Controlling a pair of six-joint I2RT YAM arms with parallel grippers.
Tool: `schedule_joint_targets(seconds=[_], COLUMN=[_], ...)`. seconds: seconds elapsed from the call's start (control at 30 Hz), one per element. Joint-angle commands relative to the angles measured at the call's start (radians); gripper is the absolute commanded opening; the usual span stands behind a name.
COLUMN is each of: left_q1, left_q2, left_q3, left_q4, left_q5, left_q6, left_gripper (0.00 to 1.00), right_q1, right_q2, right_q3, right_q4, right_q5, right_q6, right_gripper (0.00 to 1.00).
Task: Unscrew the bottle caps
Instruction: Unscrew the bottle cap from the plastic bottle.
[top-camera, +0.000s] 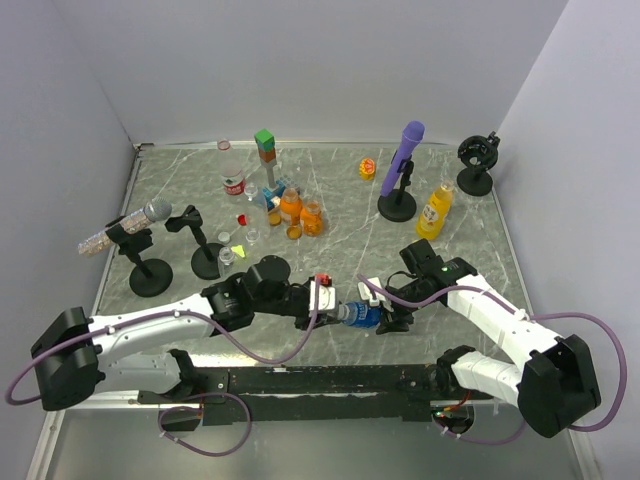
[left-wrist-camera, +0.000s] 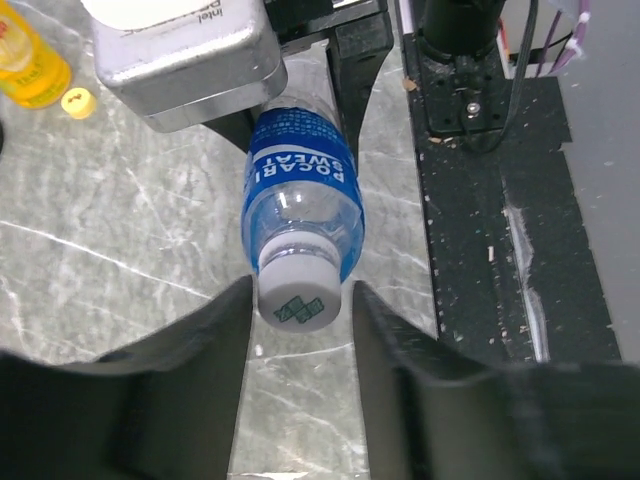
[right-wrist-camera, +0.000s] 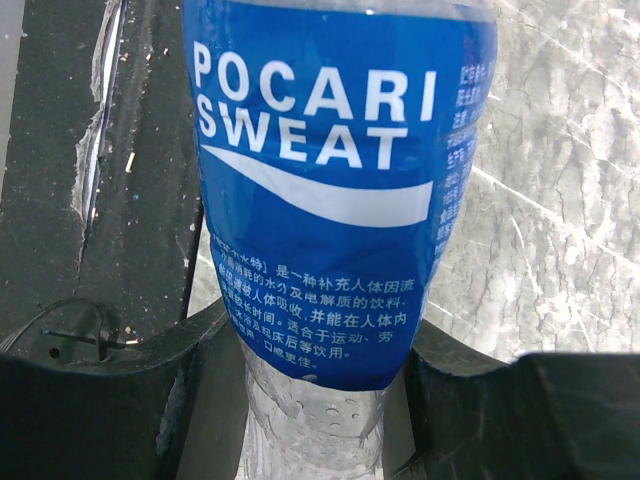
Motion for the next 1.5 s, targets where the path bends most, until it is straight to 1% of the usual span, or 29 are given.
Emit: schedule_joint_targets(seconds=[0.0,0.03,0.1,0.17,0.27,0.4,0.47,0.57,0.67,0.73,0.8,0.93,0.97,1.07,1.1,1.13,1.17,1.2,1.3,1.37,1.4,1.47], left_q1=[-0.005,-0.005,-0.005,-0.005,-0.005,-0.003,-0.002,0.007,0.016,0.018,0.018,0.018,0.018,0.018,0.018,0.018,0.018,0.018,0.018,0.018,0.018,0.018], left_q2=[0.017,0.018,0.020,0.020,0.021,0.026,0.026,0.009,-0.022,-0.031,-0.037,-0.043,-0.043,-0.048,-0.051,-0.055,-0.058,-0.065,-0.086,-0.106,-0.115,-0.140], left_q3=[0.051,0.054,0.060,0.067,0.087,0.109,0.116,0.117,0.083,0.075,0.081,0.113,0.126,0.144,0.144,0.144,0.143,0.143,0.136,0.138,0.143,0.146], left_q4=[0.036,0.036,0.036,0.041,0.029,-0.014,-0.055,-0.086,-0.063,-0.059,-0.074,-0.100,-0.135,-0.161,-0.163,-0.165,-0.180,-0.184,-0.204,-0.226,-0.237,-0.250], left_q5=[0.045,0.048,0.051,0.036,0.036,-0.025,-0.053,-0.080,-0.100,-0.113,-0.145,-0.186,-0.199,-0.214,-0.214,-0.219,-0.225,-0.228,-0.237,-0.245,-0.245,-0.226], left_q6=[-0.017,-0.023,-0.049,-0.109,-0.241,-0.596,-0.745,-0.977,-1.198,-1.270,-1.310,-1.298,-1.285,-1.255,-1.251,-1.245,-1.235,-1.228,-1.206,-1.179,-1.154,-1.046], left_gripper=[0.44,0.40,0.28,0.14,0.10,0.06,0.02,0.01,0.01,0.02,0.05,0.16,0.20,0.34,0.41,0.44,0.49,0.56,0.70,0.77,0.78,0.80], right_q1=[0.006,0.004,0.006,0.006,0.006,0.006,0.006,0.006,0.006,0.009,0.007,0.007,0.007,0.006,0.007,0.007,0.007,0.007,0.007,0.007,0.007,0.007], right_q2=[-0.007,-0.007,-0.006,-0.007,-0.007,-0.006,-0.007,-0.003,0.002,0.002,0.002,-0.003,-0.003,-0.001,-0.001,0.000,0.000,0.002,0.003,0.006,0.008,0.008], right_q3=[0.008,0.008,0.008,0.008,0.008,0.009,0.009,0.009,0.011,0.009,0.009,0.008,0.008,0.008,0.008,0.009,0.009,0.009,0.009,0.009,0.009,0.009], right_q4=[0.003,0.003,0.003,0.003,0.003,0.003,0.003,0.001,0.000,0.000,0.000,0.001,0.001,0.000,0.000,0.001,0.000,0.000,0.000,0.000,0.000,-0.002], right_q5=[-0.025,-0.025,-0.025,-0.025,-0.024,-0.022,-0.024,-0.025,-0.028,-0.028,-0.027,-0.025,-0.025,-0.025,-0.025,-0.025,-0.025,-0.025,-0.025,-0.025,-0.025,-0.024], right_q6=[-0.020,-0.020,-0.021,-0.020,-0.020,-0.020,-0.020,-0.023,-0.023,-0.023,-0.023,-0.020,-0.020,-0.021,-0.021,-0.023,-0.024,-0.024,-0.024,-0.024,-0.024,-0.024], right_gripper=[0.19,0.19,0.19,0.19,0.19,0.19,0.19,0.18,0.18,0.18,0.18,0.19,0.18,0.18,0.18,0.18,0.19,0.19,0.18,0.19,0.19,0.18])
